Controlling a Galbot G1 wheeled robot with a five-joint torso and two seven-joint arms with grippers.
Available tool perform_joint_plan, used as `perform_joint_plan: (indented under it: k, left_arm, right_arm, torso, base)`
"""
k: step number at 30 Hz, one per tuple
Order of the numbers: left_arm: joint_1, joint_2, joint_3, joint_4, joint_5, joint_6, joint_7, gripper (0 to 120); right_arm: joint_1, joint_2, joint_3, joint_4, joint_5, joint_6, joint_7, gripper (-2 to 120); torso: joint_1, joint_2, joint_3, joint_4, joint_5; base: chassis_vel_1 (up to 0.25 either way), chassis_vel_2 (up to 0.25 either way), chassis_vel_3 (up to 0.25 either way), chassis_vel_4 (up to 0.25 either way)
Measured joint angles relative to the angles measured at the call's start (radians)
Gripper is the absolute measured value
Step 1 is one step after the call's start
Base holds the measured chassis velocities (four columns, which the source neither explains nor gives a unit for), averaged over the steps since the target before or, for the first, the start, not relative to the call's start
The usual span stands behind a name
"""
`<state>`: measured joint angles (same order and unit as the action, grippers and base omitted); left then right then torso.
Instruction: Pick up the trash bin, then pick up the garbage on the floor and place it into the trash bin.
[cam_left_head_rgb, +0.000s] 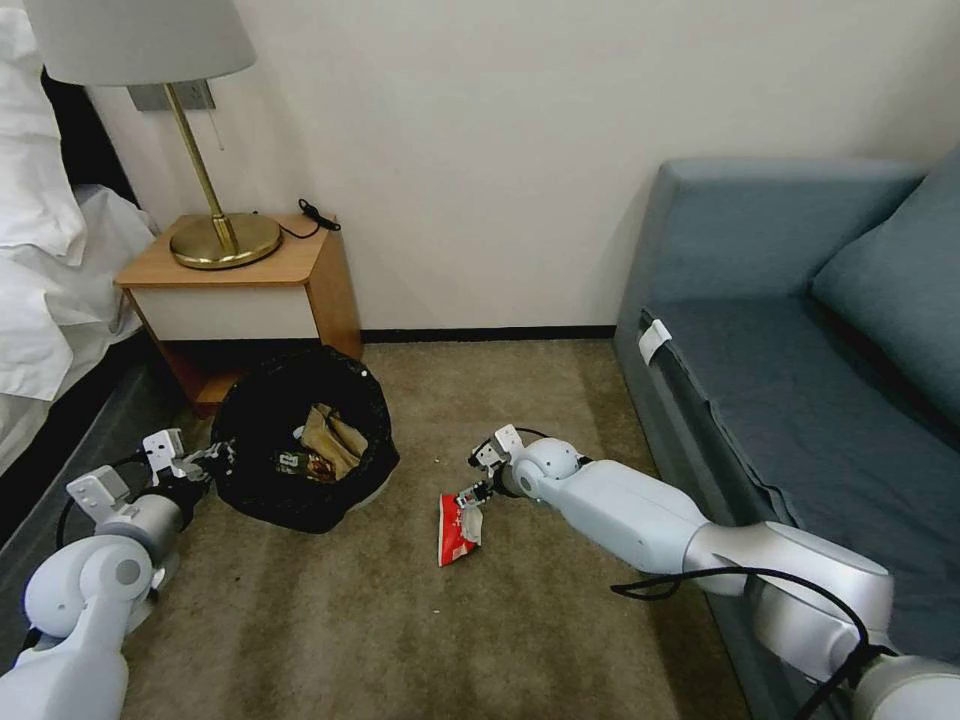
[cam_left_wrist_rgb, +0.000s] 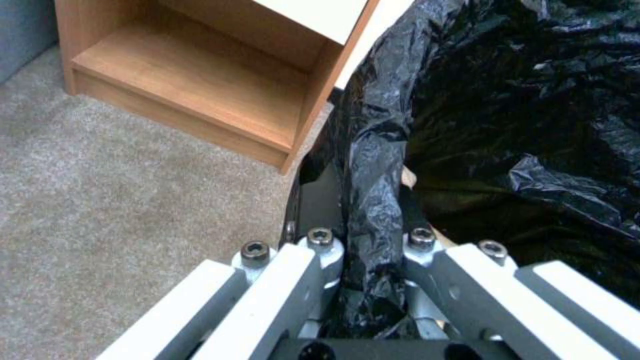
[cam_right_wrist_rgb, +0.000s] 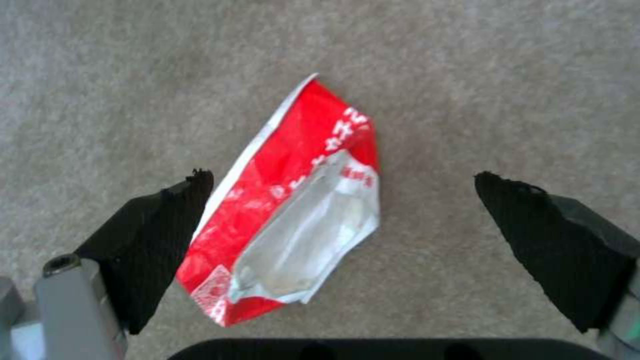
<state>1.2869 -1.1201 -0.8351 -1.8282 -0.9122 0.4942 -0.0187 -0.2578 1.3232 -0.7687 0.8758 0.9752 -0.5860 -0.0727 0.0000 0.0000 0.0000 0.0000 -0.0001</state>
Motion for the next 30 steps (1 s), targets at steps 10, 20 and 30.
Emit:
perform_joint_plan:
  k: [10,20,30]
  left_arm:
    - [0.008,-0.005,-0.004,0.001,0.009,0.001,0.006,4]
    - [0.024,-0.009,-0.012,0.001,0.014,-0.001,0.014,4]
    - [0.027,-0.006,-0.017,0.012,0.014,-0.007,0.021,4]
  right_arm:
    - [-0.043,0.038,0.002,-0.06,-0.028,0.023,-0.028,100]
    - [-0.069,0.092,0.019,-0.17,-0.088,0.083,-0.071,100]
    - [-0.075,0.111,0.035,-0.23,-0.139,0.127,-0.092,100]
  torso:
    - [0.0,0.0,0.0,0.0,0.0]
    - [0.0,0.0,0.0,0.0,0.0002]
    - [0.0,0.0,0.0,0.0,0.0001]
  base:
    - [0.0,0.0,0.0,0.0]
    - [0.0,0.0,0.0,0.0]
    - [0.0,0.0,0.0,0.0]
